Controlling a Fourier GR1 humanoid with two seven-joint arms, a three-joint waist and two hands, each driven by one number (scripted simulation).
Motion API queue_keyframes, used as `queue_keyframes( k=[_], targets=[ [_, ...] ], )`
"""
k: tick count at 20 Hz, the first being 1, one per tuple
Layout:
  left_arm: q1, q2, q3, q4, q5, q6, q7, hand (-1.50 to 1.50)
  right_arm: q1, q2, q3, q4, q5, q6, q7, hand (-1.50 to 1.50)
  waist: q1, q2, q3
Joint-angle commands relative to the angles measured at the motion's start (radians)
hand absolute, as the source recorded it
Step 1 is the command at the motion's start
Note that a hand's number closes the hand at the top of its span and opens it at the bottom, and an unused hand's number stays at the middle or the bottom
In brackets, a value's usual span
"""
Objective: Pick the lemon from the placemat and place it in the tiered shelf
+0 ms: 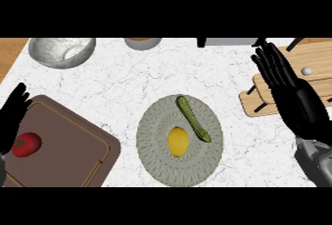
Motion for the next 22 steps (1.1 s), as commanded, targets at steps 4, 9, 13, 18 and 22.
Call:
queue_keyframes(
  k=[4,9,13,18,22],
  targets=[
    [-0.046,-0.124,-0.13,-0.098,-0.079,0.016,-0.093,0.0,0.107,0.122,0.023,0.061,0.098,-0.289,0.138,-1.5,-0.012,-0.011,-0.01],
    [-0.077,-0.128,-0.131,-0.09,-0.063,-0.002,-0.092,0.0,0.212,0.016,-0.043,0.224,0.189,-0.408,0.164,1.5,-0.095,0.023,-0.042],
    [-0.073,-0.192,-0.191,-0.11,-0.076,-0.003,-0.122,0.0,0.303,0.229,-0.065,0.284,0.285,-0.752,0.077,-1.5,-0.059,0.002,-0.012],
    [-0.049,-0.268,-0.261,-0.079,-0.135,0.032,-0.166,0.0,0.425,0.482,-0.031,0.189,0.346,-0.971,-0.173,-1.5,-0.019,-0.007,-0.008],
    [-0.064,-0.273,-0.271,-0.086,-0.164,0.005,-0.161,0.0,0.493,0.475,0.097,0.115,0.361,-0.838,-0.167,-1.5,0.005,-0.008,-0.009]
  ],
)
